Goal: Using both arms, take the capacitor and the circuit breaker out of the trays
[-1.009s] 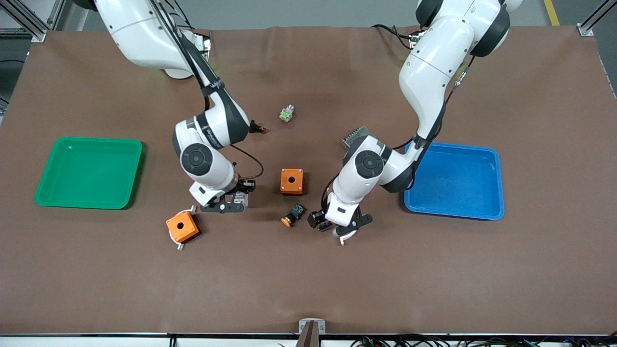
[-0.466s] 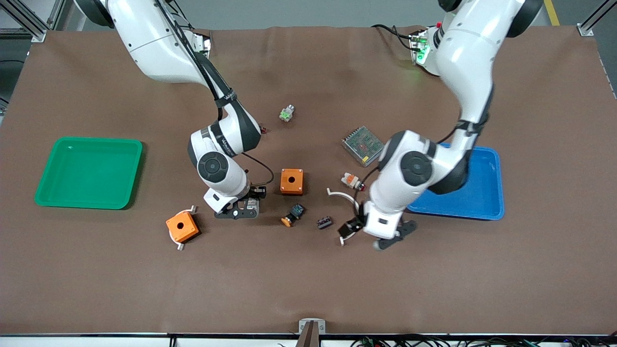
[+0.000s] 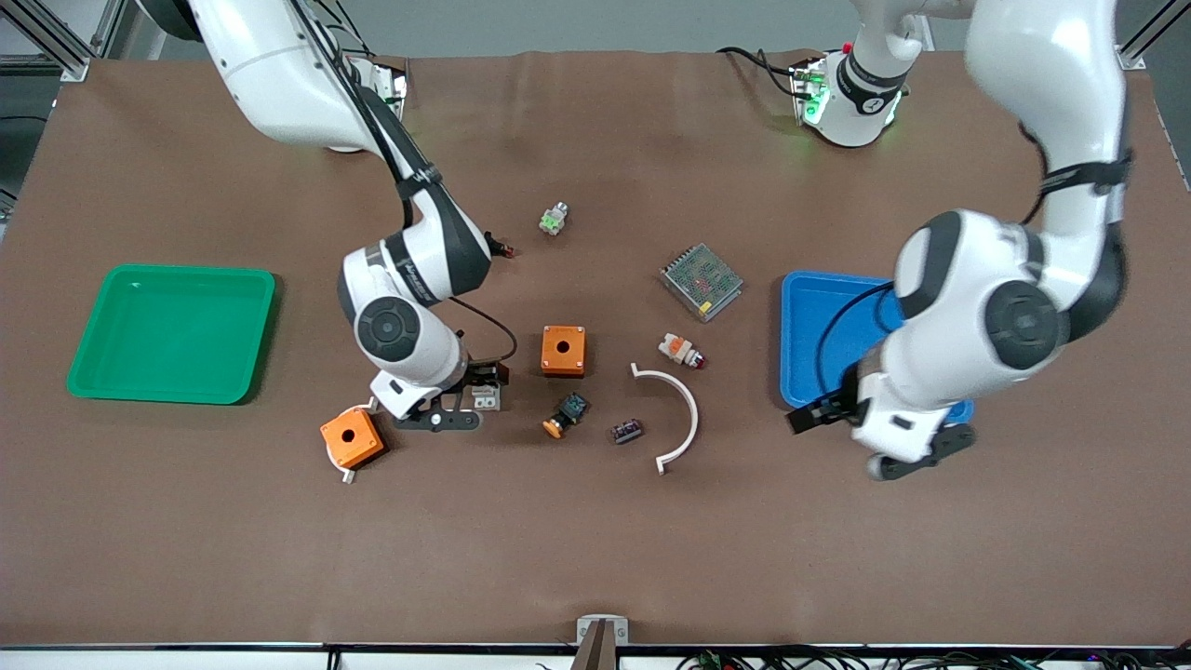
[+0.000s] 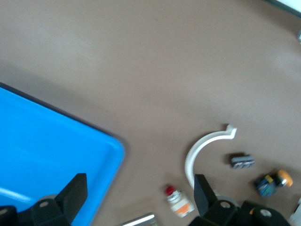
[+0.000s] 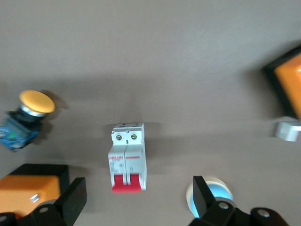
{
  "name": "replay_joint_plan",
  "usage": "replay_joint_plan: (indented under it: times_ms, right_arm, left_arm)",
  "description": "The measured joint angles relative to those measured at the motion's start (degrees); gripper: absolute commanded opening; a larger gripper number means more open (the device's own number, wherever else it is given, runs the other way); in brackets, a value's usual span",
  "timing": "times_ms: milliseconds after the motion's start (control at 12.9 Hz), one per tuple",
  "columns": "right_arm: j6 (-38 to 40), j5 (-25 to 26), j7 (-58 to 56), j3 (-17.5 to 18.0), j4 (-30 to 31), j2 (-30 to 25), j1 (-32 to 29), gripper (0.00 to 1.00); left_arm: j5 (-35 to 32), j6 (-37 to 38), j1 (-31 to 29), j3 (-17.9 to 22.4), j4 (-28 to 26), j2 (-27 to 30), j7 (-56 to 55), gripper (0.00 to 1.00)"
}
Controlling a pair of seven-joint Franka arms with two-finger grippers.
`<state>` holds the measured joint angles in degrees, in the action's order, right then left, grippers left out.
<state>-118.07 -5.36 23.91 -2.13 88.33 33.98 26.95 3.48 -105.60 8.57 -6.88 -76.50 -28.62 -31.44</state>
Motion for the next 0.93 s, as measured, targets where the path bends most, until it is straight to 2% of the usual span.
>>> replay_joint_plan:
  times_ms: [310, 543, 776, 931]
  right_arm:
    - [11.8, 0.4, -0.5, -0.1, -4.5, -8.1, -3.7, 1.00]
    - [19.4, 6.8, -3.2, -0.2, -4.7, -15.4, -5.7, 1.00]
    - [22.8, 8.2, -11.0, -0.3, -3.2, -22.0, -11.3, 1.00]
    - [22.9, 8.2, -16.9, -0.5, -1.0, -25.7, -16.9, 1.00]
  left_arm:
    - [-1.7, 4.8, -7.5, 0.1, -3.5, 8.1, 16.6, 1.00]
    - [-2.8, 4.0, -11.1, 0.1, -9.9, 13.8, 25.3, 1.00]
    - [-3.2, 1.4, -11.8, -0.2, -17.2, 20.3, 27.7, 1.00]
    - [-3.4, 2.2, -11.6, -0.6, -18.6, 23.9, 27.3, 1.00]
